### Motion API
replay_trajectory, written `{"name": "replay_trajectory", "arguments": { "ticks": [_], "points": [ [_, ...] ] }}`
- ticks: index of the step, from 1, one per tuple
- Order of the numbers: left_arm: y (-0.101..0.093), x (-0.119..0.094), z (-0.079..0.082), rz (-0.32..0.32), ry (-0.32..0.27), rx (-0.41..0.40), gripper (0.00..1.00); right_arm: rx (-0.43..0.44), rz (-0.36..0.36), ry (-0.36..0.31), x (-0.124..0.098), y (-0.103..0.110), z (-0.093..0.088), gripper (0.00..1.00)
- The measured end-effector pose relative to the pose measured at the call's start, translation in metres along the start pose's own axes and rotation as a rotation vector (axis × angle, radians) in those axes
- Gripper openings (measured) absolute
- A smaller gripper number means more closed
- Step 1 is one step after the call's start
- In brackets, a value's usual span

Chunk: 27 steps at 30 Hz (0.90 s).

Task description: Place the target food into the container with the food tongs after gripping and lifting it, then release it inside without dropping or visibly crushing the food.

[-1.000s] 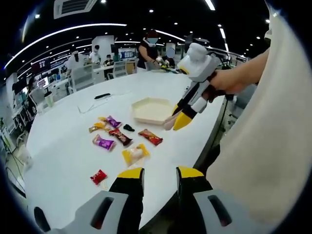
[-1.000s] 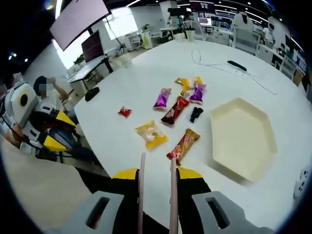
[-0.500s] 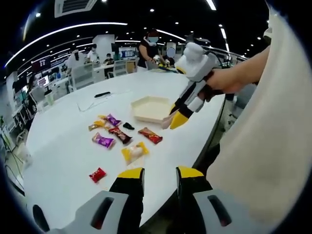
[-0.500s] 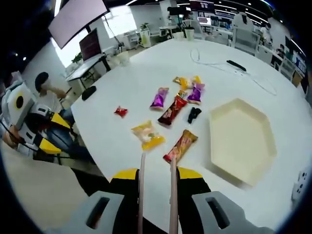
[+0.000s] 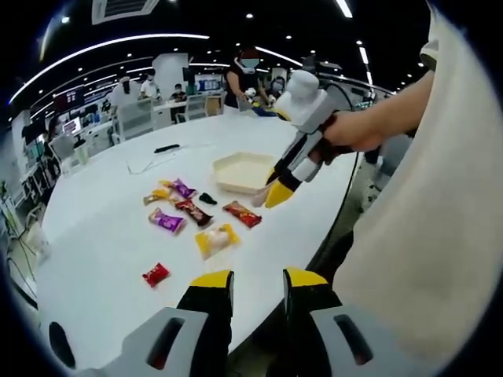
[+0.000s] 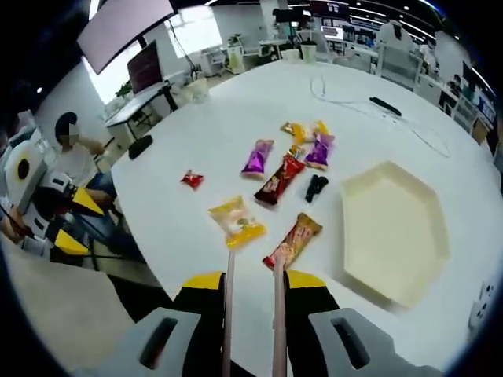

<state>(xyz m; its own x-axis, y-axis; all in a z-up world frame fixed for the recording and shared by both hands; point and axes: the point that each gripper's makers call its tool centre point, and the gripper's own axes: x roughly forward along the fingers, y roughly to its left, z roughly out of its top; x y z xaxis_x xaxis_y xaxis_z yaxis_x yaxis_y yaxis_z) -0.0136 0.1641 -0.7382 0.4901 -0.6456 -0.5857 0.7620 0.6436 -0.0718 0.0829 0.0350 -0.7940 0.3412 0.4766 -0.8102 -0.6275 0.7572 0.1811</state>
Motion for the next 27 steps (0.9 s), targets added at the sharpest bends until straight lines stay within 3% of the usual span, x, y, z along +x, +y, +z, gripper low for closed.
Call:
{"name": "replay_trajectory", "arguments": {
  "ticks": [3, 6, 8, 27],
  "points": [
    [0.000, -0.001, -0.002, 0.000, 0.002, -0.003, 0.24, 0.012, -0.005, 0.008, 0.003, -0.004, -0.001, 0.28],
    [0.000, -0.001, -0.003, 0.000, 0.005, -0.004, 0.24, 0.128, 0.009, 0.050, 0.011, -0.010, -0.013, 0.29],
    [-0.001, -0.002, -0.004, 0.001, 0.010, 0.003, 0.24, 0.150, 0.014, 0.064, 0.016, -0.013, -0.017, 0.29],
    [-0.004, -0.004, -0.012, 0.011, 0.021, -0.020, 0.24, 0.209, 0.027, 0.147, 0.032, -0.022, -0.022, 0.29]
  ]
}}
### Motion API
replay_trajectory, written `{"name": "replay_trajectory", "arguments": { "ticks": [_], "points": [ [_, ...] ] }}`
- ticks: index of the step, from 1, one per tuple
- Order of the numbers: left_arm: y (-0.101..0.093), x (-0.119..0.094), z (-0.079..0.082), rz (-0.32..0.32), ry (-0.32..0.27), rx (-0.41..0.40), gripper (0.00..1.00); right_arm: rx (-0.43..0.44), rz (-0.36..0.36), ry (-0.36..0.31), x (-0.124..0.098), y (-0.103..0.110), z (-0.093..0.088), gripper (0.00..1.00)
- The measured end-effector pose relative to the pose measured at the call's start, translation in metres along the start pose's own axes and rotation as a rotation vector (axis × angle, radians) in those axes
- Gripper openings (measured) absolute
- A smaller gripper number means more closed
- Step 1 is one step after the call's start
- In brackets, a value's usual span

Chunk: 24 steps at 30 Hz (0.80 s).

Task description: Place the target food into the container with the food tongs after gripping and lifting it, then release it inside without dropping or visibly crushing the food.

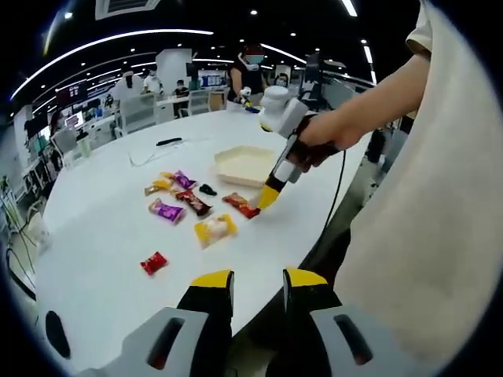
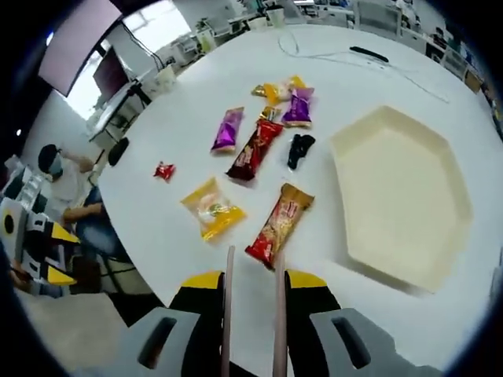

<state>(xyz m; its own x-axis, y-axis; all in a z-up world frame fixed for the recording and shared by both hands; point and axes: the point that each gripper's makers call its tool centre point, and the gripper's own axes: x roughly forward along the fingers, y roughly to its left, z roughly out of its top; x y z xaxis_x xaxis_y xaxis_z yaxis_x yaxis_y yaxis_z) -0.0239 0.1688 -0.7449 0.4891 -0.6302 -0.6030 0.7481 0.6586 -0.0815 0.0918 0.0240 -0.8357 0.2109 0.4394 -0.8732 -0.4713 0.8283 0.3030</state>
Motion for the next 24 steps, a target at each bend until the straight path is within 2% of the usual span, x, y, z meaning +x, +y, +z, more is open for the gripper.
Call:
{"name": "replay_trajectory", "arguments": {
  "ticks": [2, 7, 12, 24],
  "points": [
    [0.001, 0.000, 0.000, 0.002, 0.000, -0.001, 0.24, 0.014, 0.002, 0.010, 0.001, -0.001, 0.000, 0.29],
    [0.002, 0.000, -0.002, 0.005, 0.002, -0.008, 0.24, -0.016, -0.003, 0.035, 0.005, 0.000, 0.003, 0.29],
    [0.005, -0.001, -0.002, 0.016, 0.003, -0.009, 0.23, -0.088, -0.021, 0.087, 0.010, 0.000, 0.002, 0.29],
    [0.011, -0.003, -0.005, 0.042, -0.003, -0.035, 0.23, -0.189, -0.066, 0.125, 0.014, -0.011, 0.012, 0.29]
  ]
}}
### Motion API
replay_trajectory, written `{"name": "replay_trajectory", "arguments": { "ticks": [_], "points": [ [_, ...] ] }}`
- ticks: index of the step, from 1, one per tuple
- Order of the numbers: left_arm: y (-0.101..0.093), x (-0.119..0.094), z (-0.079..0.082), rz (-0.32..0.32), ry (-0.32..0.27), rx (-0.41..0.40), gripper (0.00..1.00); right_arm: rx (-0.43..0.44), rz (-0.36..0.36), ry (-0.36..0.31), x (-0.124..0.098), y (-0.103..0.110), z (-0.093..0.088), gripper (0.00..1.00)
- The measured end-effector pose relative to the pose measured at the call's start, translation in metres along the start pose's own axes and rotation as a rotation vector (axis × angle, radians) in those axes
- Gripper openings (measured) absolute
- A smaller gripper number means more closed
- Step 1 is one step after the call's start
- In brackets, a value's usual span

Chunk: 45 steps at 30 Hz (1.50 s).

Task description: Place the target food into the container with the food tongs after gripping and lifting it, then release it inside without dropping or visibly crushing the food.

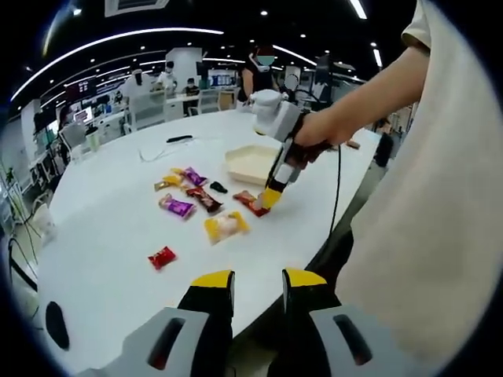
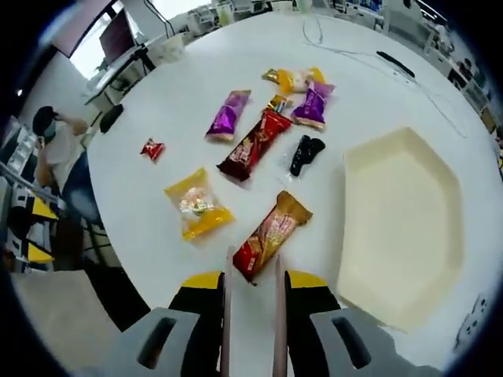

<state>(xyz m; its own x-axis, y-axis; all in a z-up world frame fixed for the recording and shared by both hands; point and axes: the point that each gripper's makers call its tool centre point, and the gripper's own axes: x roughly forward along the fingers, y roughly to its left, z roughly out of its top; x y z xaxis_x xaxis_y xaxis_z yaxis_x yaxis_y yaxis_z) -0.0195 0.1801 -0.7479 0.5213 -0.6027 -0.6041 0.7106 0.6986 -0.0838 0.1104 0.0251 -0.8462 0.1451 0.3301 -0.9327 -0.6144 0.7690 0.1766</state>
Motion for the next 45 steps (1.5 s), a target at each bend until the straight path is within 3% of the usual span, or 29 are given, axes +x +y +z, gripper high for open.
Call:
{"name": "replay_trajectory", "arguments": {
  "ticks": [10, 13, 18, 33, 41, 45],
  "points": [
    [0.002, -0.001, -0.003, 0.009, 0.005, -0.010, 0.23, -0.045, -0.023, 0.006, 0.004, -0.002, 0.006, 0.30],
    [0.002, -0.002, -0.004, 0.010, 0.007, -0.009, 0.23, -0.174, -0.081, 0.031, 0.004, -0.006, 0.007, 0.30],
    [0.001, -0.001, -0.004, 0.015, 0.001, -0.022, 0.23, -0.261, -0.099, 0.047, 0.008, -0.001, 0.013, 0.30],
    [0.004, -0.003, -0.007, 0.027, -0.002, -0.033, 0.23, -0.274, -0.081, 0.057, 0.013, 0.002, 0.016, 0.30],
    [0.005, -0.003, -0.007, 0.030, -0.002, -0.032, 0.23, -0.338, -0.038, 0.044, 0.010, 0.011, 0.006, 0.30],
    [0.005, -0.002, -0.006, 0.032, -0.007, -0.037, 0.22, -0.343, -0.047, 0.053, 0.008, 0.003, -0.002, 0.30]
  ]
}}
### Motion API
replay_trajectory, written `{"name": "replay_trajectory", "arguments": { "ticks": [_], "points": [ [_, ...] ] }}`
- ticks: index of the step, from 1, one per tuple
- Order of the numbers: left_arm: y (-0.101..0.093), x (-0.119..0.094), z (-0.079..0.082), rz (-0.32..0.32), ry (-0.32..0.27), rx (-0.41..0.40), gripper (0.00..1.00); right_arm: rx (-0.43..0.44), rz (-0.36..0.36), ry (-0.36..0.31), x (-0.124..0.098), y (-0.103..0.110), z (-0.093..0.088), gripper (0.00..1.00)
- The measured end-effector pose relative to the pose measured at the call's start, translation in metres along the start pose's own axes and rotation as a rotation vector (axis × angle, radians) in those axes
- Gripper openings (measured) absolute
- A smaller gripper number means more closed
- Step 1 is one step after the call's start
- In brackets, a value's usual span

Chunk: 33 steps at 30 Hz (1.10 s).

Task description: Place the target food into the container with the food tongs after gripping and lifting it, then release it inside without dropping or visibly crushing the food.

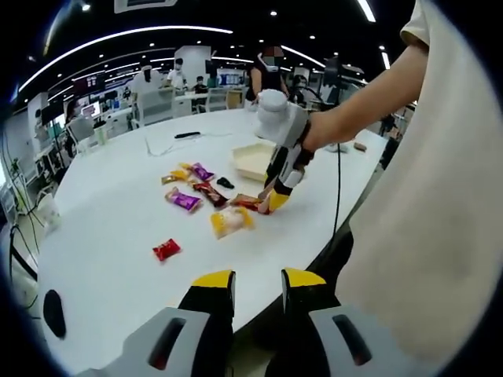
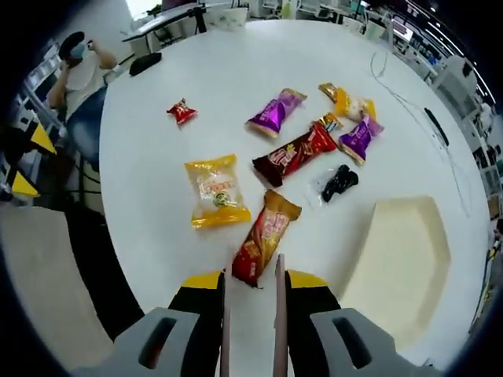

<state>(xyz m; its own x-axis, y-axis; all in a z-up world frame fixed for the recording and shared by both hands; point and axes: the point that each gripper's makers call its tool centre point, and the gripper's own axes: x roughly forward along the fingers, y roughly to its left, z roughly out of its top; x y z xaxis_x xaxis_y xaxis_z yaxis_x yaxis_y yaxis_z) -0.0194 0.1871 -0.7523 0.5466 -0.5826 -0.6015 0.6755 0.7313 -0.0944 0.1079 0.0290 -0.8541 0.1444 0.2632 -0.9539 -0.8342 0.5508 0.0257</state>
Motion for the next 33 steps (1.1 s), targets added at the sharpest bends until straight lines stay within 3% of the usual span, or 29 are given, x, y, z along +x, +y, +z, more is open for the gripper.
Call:
{"name": "replay_trajectory", "arguments": {
  "ticks": [9, 22, 29, 33],
  "points": [
    [0.001, 0.001, 0.000, 0.004, -0.003, 0.002, 0.22, -0.006, -0.002, -0.001, -0.005, -0.004, -0.004, 0.30],
    [0.000, 0.000, -0.002, 0.013, 0.001, -0.011, 0.25, -0.065, 0.001, -0.030, -0.002, -0.004, 0.013, 0.30],
    [0.000, 0.003, -0.004, -0.006, 0.016, -0.054, 0.34, -0.071, 0.007, -0.030, 0.001, 0.001, 0.020, 0.30],
    [-0.001, 0.004, -0.001, -0.013, -0.013, -0.087, 0.40, -0.069, 0.015, -0.029, 0.003, 0.004, 0.023, 0.30]
  ]
}}
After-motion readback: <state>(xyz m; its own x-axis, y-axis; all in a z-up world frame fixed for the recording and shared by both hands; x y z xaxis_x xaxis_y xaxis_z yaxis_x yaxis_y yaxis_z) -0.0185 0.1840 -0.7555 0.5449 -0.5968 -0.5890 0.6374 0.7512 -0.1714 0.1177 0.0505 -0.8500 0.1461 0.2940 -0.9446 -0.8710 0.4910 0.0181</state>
